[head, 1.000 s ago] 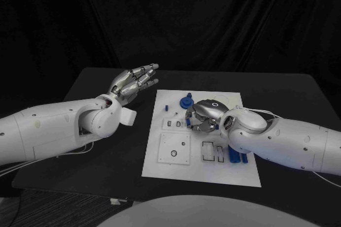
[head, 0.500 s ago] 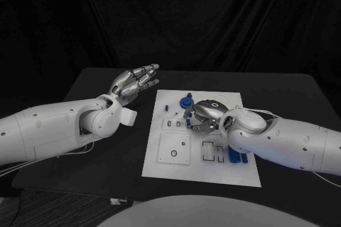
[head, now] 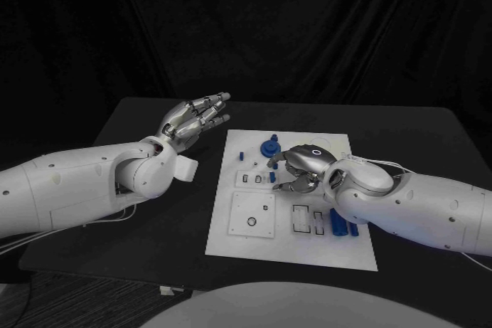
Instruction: Assemble the parts on the task board
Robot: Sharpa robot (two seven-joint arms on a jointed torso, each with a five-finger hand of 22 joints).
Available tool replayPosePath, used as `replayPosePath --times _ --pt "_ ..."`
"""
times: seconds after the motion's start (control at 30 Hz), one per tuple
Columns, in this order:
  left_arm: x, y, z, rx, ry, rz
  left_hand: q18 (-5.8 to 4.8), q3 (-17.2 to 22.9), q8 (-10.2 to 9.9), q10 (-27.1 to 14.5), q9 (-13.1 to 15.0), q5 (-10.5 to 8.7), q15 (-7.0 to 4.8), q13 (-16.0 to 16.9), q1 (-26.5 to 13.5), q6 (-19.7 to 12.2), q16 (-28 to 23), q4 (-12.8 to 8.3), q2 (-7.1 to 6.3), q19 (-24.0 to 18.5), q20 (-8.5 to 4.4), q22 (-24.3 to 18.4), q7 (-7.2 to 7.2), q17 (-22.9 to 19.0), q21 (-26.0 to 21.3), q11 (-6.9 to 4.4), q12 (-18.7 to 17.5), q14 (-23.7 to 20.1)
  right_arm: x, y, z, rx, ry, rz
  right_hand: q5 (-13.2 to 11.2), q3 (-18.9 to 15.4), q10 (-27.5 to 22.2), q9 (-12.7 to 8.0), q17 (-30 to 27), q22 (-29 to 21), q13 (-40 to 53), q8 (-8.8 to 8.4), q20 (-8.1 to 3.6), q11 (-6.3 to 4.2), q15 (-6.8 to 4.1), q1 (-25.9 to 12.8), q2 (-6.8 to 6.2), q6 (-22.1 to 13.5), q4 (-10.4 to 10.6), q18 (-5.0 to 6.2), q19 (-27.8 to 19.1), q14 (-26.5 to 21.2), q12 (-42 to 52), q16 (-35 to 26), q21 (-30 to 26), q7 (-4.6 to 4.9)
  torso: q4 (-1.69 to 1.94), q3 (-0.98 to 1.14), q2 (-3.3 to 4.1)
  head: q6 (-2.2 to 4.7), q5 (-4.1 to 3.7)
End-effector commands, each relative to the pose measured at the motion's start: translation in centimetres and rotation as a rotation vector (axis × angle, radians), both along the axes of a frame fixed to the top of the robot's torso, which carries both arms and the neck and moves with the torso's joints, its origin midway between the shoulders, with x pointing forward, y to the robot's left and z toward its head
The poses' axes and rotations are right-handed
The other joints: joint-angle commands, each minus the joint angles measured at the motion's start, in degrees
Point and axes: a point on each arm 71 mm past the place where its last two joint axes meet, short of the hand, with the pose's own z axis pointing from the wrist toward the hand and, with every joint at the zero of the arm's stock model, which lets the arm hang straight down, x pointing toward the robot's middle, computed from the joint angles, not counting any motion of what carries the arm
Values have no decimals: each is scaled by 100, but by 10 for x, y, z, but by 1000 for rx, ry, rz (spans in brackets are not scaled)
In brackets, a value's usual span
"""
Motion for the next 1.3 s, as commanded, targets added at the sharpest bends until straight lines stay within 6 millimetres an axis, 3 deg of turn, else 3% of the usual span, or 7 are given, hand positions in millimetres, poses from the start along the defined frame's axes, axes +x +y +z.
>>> replayPosePath --times 0.03,0.47,0.63,0.77,0.87,0.97,1.3 --pt "-1 0 1 -8 -9 -4 -41 32 31 -9 0 33 42 6 12 -22 24 0 -33 36 6 0 29 7 30 41 24 -4 -2 -2 16 69 -76 17 -193 -166 608 -40 1509 1215 1508 51 -32 -49 -48 -313 -151 -22 44 38 161 596 20 17 -7 -16 -2 2 -1 -1 19" --pt "-3 4 8 140 -130 -11 -71 80 50 447 2 -726 49 92 -7 -26 438 1 -347 377 11 71 79 84 242 261 564 466 -6 -39 100 326 -204 14 -193 -1296 608 -118 1509 1246 1508 240 -48 -45 -52 -1153 -271 256 70 15 207 596 20 17 69 1 1 4 -6 -1 3" --pt "6 2 24 319 -243 -50 -145 -603 -10 1759 -13 -2738 243 420 -963 -212 1984 338 -553 2052 3 459 -39 431 1230 787 2011 2466 -4 -57 133 428 -276 21 -188 -1110 608 -92 1509 1286 1508 411 -37 -52 -48 -1175 -3 563 56 -14 264 596 20 17 182 -23 -1 7 -12 -1 -9" --pt "23 -8 43 589 -359 -135 99 -1170 70 2868 34 -3557 -139 1166 -1706 144 3506 373 -492 3456 -128 871 109 1087 2158 486 3545 3832 -2 -74 151 478 -330 5 -174 -1045 608 -88 1509 1312 1508 481 -41 -64 -58 -1147 81 674 54 -32 304 596 20 17 259 -35 -2 10 -34 -1 -60" --pt "34 -18 54 771 -417 -198 -136 -1378 331 3241 142 -3457 -369 2415 -1628 1063 5394 354 -353 4343 -499 1277 184 2133 2890 108 5434 4441 -1 -83 155 484 -339 -14 -148 -980 608 -88 1509 1328 1508 535 -46 -68 -63 -1108 170 760 53 -44 331 596 20 17 307 -36 -18 12 -61 -1 -71" --pt "45 -35 57 1015 -423 -297 -323 -1610 733 7914 337 -3302 -868 8414 -1700 2070 8370 357 -214 6159 -918 4878 20 8492 6197 -270 8082 8251 1 -92 155 476 -329 -43 -141 -953 608 -89 1509 1330 1508 555 -46 -63 -61 -1110 218 796 51 -45 334 596 20 17 313 -28 -41 30 -107 -1 -74" --pt "58 -86 42 1441 -194 -505 -823 -2059 1049 8254 664 -3085 -1052 8803 -2287 3041 8402 369 119 7798 -1013 8250 -197 8850 8252 -454 8141 8487 3 -107 136 430 -246 -121 195 -787 608 -122 1509 1333 1508 619 -21 -22 -27 -1007 497 1005 38 -48 342 596 20 17 329 11 -86 69 -203 -1 -61"
